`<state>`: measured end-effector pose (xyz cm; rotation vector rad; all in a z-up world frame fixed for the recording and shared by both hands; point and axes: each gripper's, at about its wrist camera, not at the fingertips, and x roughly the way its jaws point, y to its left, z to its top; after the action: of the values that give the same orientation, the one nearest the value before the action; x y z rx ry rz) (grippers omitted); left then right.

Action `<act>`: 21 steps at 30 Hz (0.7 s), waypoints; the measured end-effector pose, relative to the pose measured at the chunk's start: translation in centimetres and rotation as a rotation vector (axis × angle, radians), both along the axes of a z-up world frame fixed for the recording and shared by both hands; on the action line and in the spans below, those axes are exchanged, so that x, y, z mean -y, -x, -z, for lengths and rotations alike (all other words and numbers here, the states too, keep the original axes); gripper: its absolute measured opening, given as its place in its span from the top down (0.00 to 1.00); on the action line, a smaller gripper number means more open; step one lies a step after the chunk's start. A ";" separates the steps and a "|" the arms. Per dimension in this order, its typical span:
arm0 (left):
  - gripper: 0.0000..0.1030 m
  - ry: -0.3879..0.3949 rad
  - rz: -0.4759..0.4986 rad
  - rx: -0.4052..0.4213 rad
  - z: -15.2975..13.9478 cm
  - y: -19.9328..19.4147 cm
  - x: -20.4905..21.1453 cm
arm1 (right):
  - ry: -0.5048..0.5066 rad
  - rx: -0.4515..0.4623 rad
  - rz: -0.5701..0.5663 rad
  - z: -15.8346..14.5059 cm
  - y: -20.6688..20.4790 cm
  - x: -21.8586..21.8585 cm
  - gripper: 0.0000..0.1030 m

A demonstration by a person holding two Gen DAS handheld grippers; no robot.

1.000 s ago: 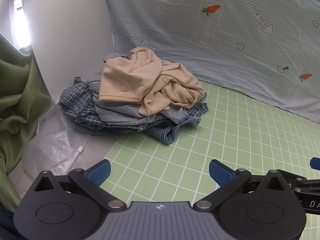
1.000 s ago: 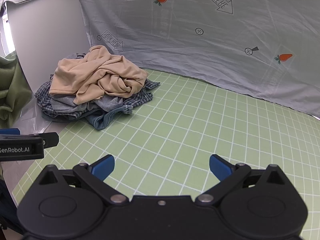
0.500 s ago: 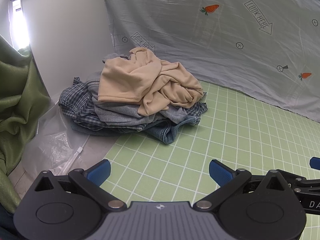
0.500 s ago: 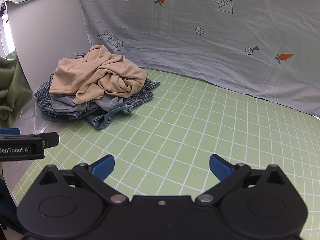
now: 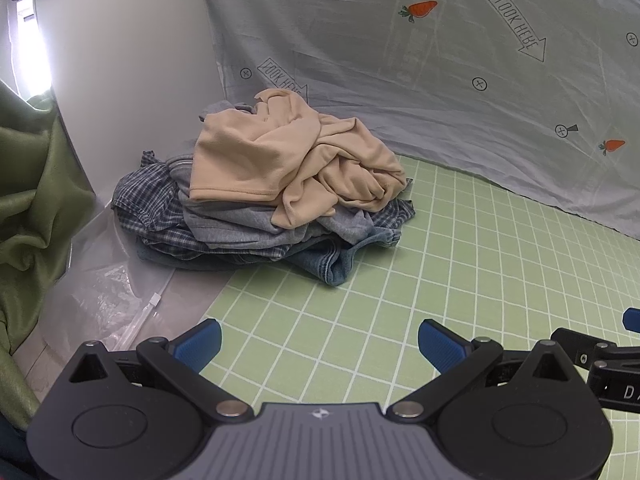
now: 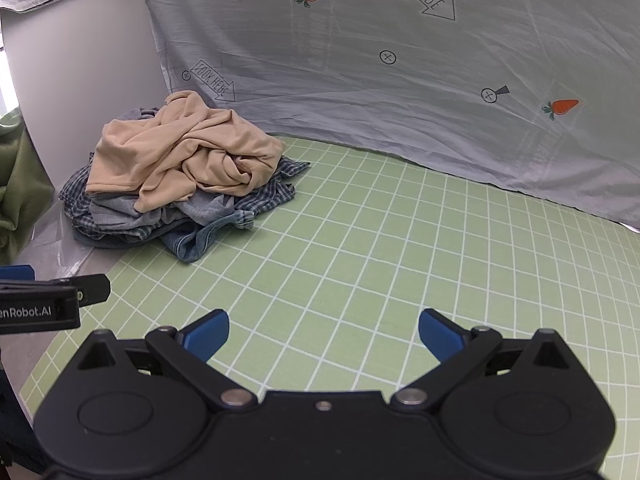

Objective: Fold clothes
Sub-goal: 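Reach into the pile and grasp the beige sweatshirt with the right gripper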

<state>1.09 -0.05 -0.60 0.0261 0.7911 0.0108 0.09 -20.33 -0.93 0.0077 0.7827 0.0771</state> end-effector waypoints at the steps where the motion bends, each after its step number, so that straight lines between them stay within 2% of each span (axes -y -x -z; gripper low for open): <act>1: 0.00 -0.001 -0.001 0.000 0.0 -0.3 0.0 | 0.002 0.000 0.000 0.0 -0.3 0.0 0.01; 6: 0.00 -0.004 -0.014 0.020 -0.8 -3.1 -0.7 | 0.025 0.022 -0.008 -0.6 -2.9 0.0 0.01; 13: 0.00 -0.011 -0.090 0.050 -1.6 -10.3 -3.5 | 0.046 0.048 -0.036 -1.1 -9.5 -1.0 0.01; 21: 0.00 0.010 -0.191 0.013 0.1 -18.7 -8.1 | 0.048 0.016 -0.091 1.2 -19.3 -4.0 0.07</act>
<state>19.80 8.03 -0.66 -0.0590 0.7787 0.1878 19.41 -16.35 -2.17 -0.0737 0.7686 0.1450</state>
